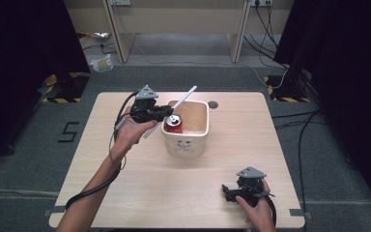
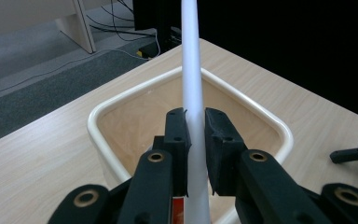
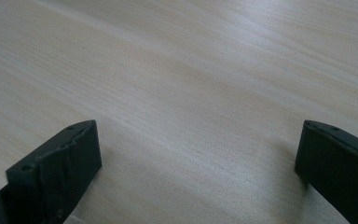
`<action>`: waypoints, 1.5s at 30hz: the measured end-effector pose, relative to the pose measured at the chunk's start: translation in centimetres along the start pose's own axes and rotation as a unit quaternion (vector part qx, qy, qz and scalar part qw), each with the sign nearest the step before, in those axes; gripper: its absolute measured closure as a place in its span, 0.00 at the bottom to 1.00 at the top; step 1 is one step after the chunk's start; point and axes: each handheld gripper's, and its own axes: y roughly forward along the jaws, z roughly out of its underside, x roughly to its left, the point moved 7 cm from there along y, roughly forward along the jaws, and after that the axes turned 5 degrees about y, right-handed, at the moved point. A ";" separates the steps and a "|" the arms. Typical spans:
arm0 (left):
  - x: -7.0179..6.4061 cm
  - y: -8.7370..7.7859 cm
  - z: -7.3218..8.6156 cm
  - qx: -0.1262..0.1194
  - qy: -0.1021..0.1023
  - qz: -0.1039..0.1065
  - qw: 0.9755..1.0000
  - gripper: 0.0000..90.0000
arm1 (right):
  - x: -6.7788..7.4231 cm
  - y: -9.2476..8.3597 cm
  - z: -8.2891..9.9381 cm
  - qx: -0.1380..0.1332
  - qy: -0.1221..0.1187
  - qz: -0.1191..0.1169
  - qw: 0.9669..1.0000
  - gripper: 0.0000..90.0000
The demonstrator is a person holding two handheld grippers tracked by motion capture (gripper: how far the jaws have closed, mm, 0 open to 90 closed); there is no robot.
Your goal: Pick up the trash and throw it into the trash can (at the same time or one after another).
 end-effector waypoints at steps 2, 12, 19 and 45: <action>0.1 0.4 -0.3 0.001 -0.003 0.001 1.000 0.88 | 0.0 0.0 0.0 0.000 0.000 0.000 1.000 0.00; -0.5 3.0 -1.9 0.001 -0.008 0.003 1.000 0.88 | 0.0 0.0 0.0 0.000 0.000 0.000 1.000 0.00; -1.0 5.0 -2.8 0.003 -0.011 0.003 1.000 0.88 | 0.0 0.0 0.0 0.001 0.000 -0.001 1.000 0.00; -1.9 10.2 -3.2 0.022 -0.025 -0.003 0.999 0.88 | 0.0 0.0 0.0 0.001 -0.004 -0.002 1.000 0.00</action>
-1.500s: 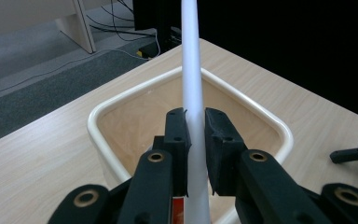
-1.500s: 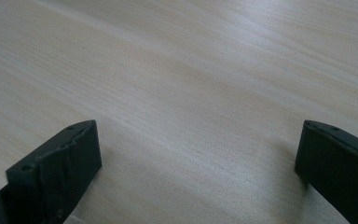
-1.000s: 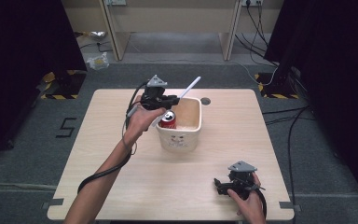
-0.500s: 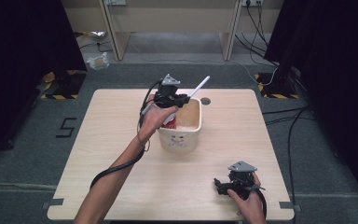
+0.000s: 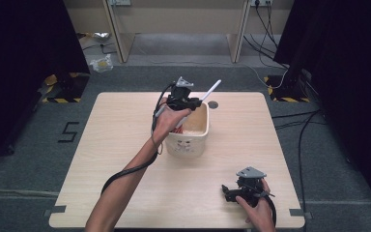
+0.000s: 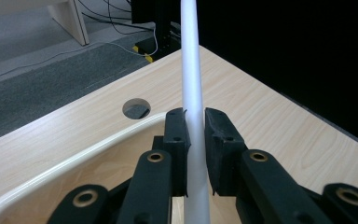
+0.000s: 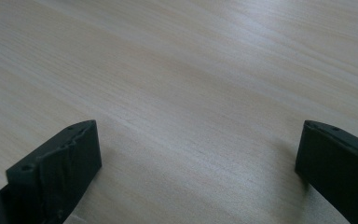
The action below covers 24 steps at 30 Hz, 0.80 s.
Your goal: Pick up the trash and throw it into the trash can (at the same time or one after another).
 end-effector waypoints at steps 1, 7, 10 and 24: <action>0.0 0.2 0.1 0.003 -0.001 0.000 1.000 0.88 | 0.0 0.0 0.0 0.000 0.001 0.000 1.000 0.00; -0.3 1.1 0.4 0.011 -0.005 0.000 1.000 0.88 | 0.0 0.0 0.0 0.000 0.001 0.000 1.000 0.00; -0.4 1.2 0.5 0.014 -0.003 -0.003 1.000 0.88 | 0.0 0.0 0.0 0.000 0.001 0.000 1.000 0.00; -0.6 2.3 1.3 0.047 0.009 -0.015 0.999 0.86 | 0.0 0.0 0.0 0.000 0.001 0.000 1.000 0.00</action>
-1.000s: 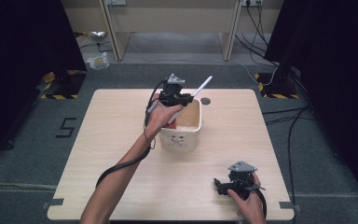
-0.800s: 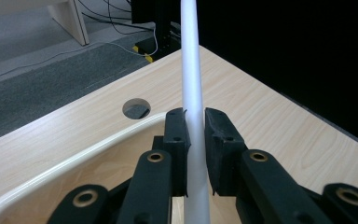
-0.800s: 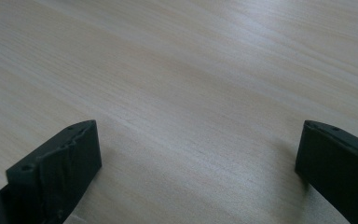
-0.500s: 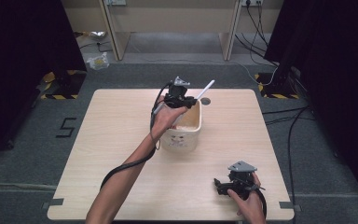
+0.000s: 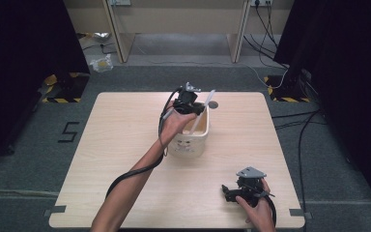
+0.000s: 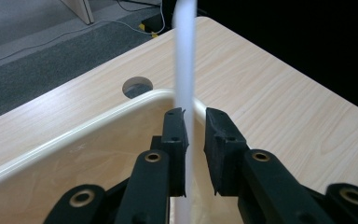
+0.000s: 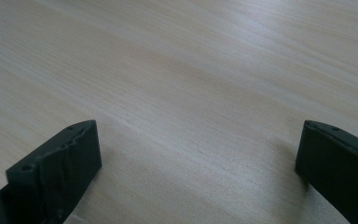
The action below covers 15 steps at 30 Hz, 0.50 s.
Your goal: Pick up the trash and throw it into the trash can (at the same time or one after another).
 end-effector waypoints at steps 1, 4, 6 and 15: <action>0.0 0.0 0.0 0.002 0.001 0.001 1.000 0.86 | 0.0 0.0 0.0 0.000 0.001 0.000 1.000 0.00; 0.0 -0.2 0.0 0.000 0.000 0.000 1.000 0.83 | 0.0 0.0 0.0 0.000 0.000 0.000 1.000 0.00; 0.0 -0.4 0.0 -0.002 0.002 0.000 1.000 0.82 | 0.0 0.0 0.0 0.000 0.001 0.000 1.000 0.00; -0.1 -1.9 0.0 -0.008 0.000 0.013 1.000 0.64 | 0.0 0.0 0.0 0.000 0.000 0.000 1.000 0.00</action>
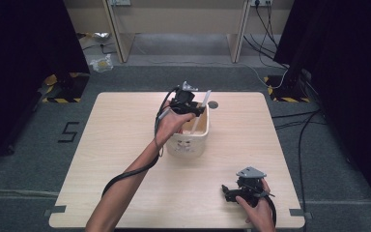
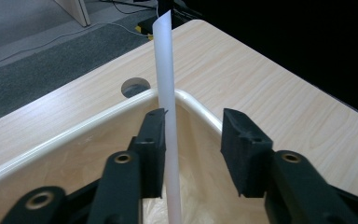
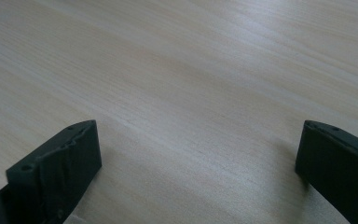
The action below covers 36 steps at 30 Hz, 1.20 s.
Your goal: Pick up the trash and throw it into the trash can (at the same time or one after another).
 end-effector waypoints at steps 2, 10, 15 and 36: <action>0.1 -0.2 0.1 -0.002 -0.004 0.000 1.000 0.59 | 0.0 0.0 0.0 0.000 0.000 0.000 1.000 0.00; 0.0 -1.5 0.2 -0.003 -0.009 0.007 1.000 0.45 | 0.0 0.0 0.0 0.000 -0.001 0.000 1.000 0.00; -0.1 -2.0 0.3 -0.005 -0.014 0.011 1.000 0.37 | 0.0 0.0 0.0 0.000 0.001 0.000 1.000 0.00; 0.4 -6.2 2.2 -0.014 -0.009 0.016 1.000 0.30 | 0.0 0.0 0.0 -0.001 0.000 0.000 1.000 0.00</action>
